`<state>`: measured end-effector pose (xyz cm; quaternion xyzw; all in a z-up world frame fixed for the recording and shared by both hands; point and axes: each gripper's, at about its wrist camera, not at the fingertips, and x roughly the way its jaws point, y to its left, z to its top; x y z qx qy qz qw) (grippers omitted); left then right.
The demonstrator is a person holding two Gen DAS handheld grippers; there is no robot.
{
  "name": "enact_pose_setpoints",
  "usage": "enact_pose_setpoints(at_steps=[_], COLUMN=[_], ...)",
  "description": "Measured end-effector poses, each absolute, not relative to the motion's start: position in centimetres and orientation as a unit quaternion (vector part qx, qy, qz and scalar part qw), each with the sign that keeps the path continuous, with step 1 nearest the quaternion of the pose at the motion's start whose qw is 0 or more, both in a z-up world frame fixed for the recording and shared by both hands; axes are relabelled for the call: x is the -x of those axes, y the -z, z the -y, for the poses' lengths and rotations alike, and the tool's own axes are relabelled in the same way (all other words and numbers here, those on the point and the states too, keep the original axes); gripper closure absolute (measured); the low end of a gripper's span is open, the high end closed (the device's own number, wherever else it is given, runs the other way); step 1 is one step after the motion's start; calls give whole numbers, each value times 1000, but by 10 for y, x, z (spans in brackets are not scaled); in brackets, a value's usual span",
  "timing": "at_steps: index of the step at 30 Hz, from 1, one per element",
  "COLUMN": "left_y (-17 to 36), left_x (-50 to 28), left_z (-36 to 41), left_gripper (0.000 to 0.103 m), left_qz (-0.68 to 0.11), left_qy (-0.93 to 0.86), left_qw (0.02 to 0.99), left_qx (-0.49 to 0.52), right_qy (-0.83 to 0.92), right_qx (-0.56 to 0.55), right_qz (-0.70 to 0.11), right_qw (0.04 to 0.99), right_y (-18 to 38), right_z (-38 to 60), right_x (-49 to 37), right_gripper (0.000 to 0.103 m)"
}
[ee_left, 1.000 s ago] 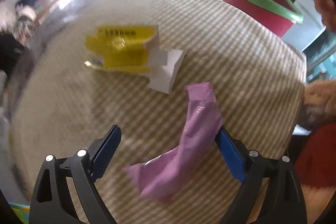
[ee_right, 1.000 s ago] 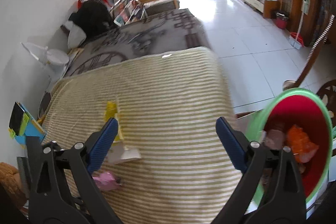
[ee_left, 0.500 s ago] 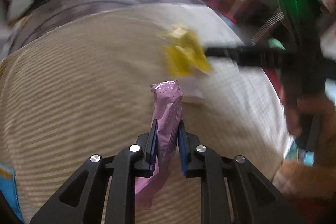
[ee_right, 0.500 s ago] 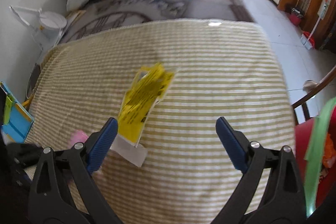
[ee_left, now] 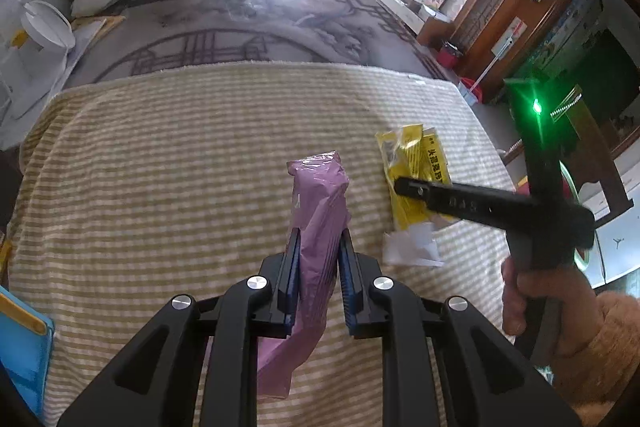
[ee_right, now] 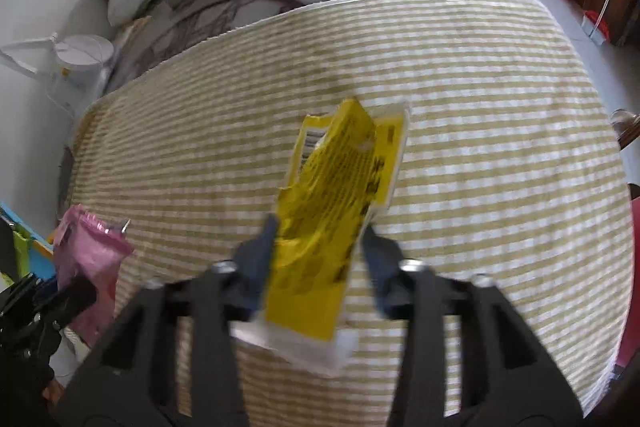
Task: Collect trash
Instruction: 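Carry the pink bag and yellow packaging over the red bin with both tools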
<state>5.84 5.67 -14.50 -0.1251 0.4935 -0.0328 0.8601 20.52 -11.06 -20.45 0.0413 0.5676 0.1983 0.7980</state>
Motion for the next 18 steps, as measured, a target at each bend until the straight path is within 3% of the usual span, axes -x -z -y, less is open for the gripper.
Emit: enact_pose_setpoints(at_steps=[9,18], left_y=[95,75], left_x=[-65,-75], left_z=[-48,-27], left_gripper=[88,87], left_qz=[-437,-419], left_qy=[1,19], left_qw=[893,902], left_qx=[109,104], right_qy=[-213,-212], right_qx=[-53,-64], right_qz=[-464,-421], right_qw=[858,879], right_y=[111,77], right_z=[151,168], right_x=[-159,-141], right_gripper=[70,70])
